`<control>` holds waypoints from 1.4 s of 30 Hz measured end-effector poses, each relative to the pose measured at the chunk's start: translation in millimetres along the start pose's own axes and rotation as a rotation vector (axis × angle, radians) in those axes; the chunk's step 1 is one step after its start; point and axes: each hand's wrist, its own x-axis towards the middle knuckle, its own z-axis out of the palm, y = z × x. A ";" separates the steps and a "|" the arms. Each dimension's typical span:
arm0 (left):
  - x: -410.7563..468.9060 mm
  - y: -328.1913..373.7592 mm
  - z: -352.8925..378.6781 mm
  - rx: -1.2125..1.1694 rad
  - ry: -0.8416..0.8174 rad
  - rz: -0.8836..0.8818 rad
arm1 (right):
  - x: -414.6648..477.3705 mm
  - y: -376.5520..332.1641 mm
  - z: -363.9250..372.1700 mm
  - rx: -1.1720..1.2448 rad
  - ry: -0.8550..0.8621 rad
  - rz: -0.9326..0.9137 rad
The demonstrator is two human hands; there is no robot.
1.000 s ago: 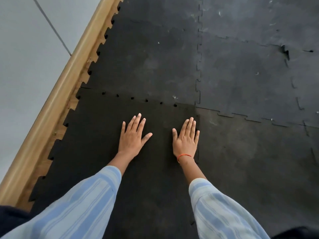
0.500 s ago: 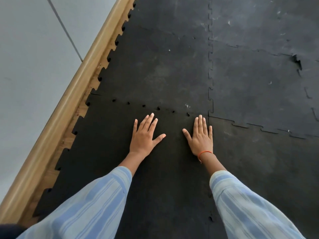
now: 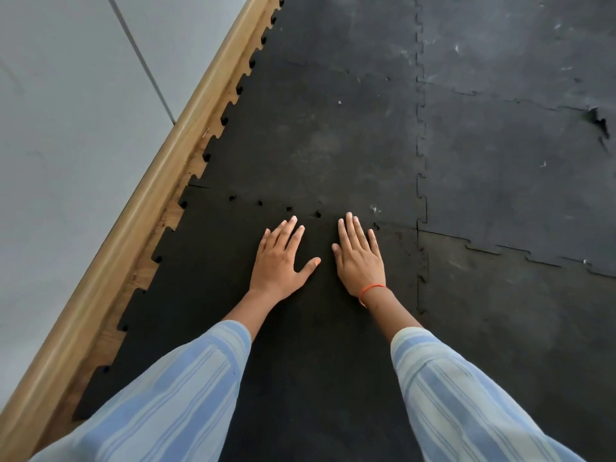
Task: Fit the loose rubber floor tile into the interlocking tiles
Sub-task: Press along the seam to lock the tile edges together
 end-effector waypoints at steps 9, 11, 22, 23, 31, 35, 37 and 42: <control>3.7 -6.0 -1.4 -0.021 -0.001 0.028 | 12.2 1.9 -4.1 0.009 -0.066 -0.015; 10.3 -18.4 -6.2 -0.010 -0.009 0.016 | 11.3 -4.1 -5.3 -0.008 -0.045 -0.053; 26.8 -49.0 -12.0 0.085 -0.074 -0.024 | 18.8 -16.3 -3.2 -0.056 -0.067 -0.156; 27.7 -50.5 -13.3 0.088 -0.080 -0.034 | 17.1 -16.5 -3.3 -0.061 -0.064 -0.139; 32.2 -79.3 -27.4 0.057 0.055 -0.539 | 0.4 1.4 -3.3 0.061 0.099 0.539; 34.7 -77.1 -27.4 0.046 0.070 -0.554 | 0.2 8.0 -1.2 0.033 0.066 0.485; 35.0 -78.0 -27.6 0.042 0.078 -0.552 | 2.2 14.7 -2.8 0.026 0.044 0.450; 34.2 -80.8 -30.1 0.027 0.078 -0.529 | -4.8 40.9 -14.4 0.028 -0.054 0.320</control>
